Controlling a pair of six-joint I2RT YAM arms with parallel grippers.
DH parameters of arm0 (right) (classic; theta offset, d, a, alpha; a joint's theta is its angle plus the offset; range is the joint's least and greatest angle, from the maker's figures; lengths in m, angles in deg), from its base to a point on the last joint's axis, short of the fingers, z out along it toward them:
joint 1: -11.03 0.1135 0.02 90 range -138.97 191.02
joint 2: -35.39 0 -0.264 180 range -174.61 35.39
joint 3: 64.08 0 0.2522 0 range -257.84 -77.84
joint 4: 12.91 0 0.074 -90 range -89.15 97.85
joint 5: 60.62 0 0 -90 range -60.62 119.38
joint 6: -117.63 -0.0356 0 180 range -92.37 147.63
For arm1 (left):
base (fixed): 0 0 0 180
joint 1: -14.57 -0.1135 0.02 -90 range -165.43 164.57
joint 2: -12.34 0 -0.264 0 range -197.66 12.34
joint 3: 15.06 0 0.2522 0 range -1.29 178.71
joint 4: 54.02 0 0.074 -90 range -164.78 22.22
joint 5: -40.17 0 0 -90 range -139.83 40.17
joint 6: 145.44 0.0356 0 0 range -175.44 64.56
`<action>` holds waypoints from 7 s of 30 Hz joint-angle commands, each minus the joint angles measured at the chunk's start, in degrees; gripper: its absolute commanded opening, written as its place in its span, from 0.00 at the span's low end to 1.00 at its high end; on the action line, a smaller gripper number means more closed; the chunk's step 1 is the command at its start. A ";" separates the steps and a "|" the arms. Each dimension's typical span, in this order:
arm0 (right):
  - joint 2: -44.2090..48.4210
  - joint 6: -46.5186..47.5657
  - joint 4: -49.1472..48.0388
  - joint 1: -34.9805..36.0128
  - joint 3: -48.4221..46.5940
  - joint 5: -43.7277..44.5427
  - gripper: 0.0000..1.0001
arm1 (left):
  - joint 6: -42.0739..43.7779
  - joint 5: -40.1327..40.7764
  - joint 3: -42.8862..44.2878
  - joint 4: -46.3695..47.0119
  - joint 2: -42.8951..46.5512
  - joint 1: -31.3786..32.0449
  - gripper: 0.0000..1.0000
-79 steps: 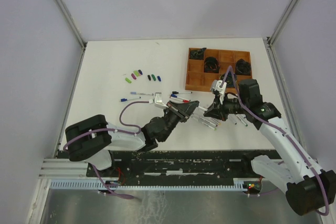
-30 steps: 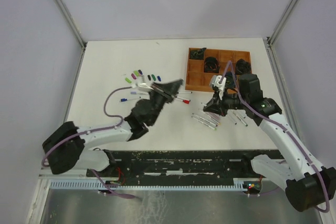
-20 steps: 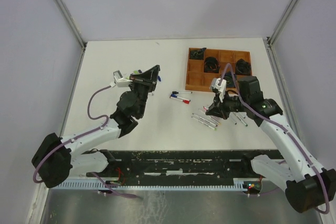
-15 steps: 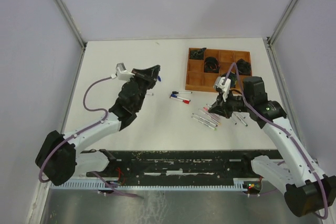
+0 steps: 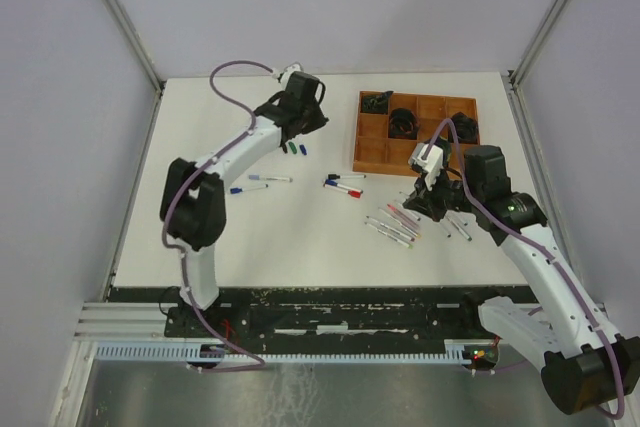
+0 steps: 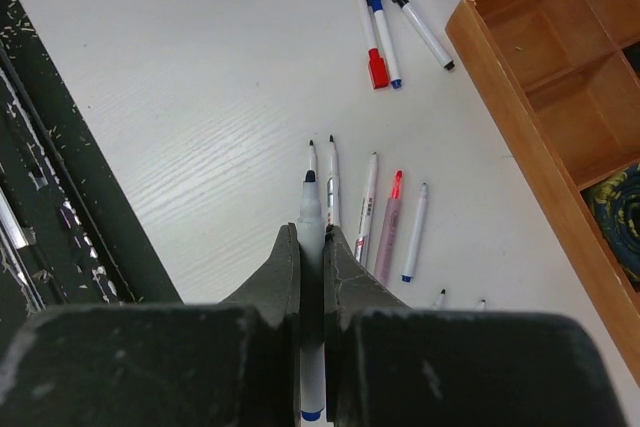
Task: Open the pen caps
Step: Place the pen cap at the center of the board, then place the pen at the center of the board.
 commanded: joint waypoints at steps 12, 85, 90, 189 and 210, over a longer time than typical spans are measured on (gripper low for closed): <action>1.05 0.08 -1.57 -0.16 -0.33 1.33 0.02 | 14.00 5.52 31.15 -28.34 -26.08 0.03 0.03; -6.05 1.66 -0.58 -3.76 -2.79 17.04 0.01 | 24.49 -5.14 -4.40 2.86 8.97 -1.33 0.50; -9.72 3.19 0.22 -8.39 -3.49 20.60 0.01 | 29.10 -0.47 -26.63 20.60 22.61 -1.45 0.68; -42.68 11.37 5.32 -21.30 -12.55 23.77 0.30 | 36.68 5.73 -42.07 32.07 35.84 4.17 0.90; -15.99 8.32 7.12 -21.34 -9.28 -4.56 0.39 | 34.18 10.29 -41.31 30.01 36.48 4.95 0.92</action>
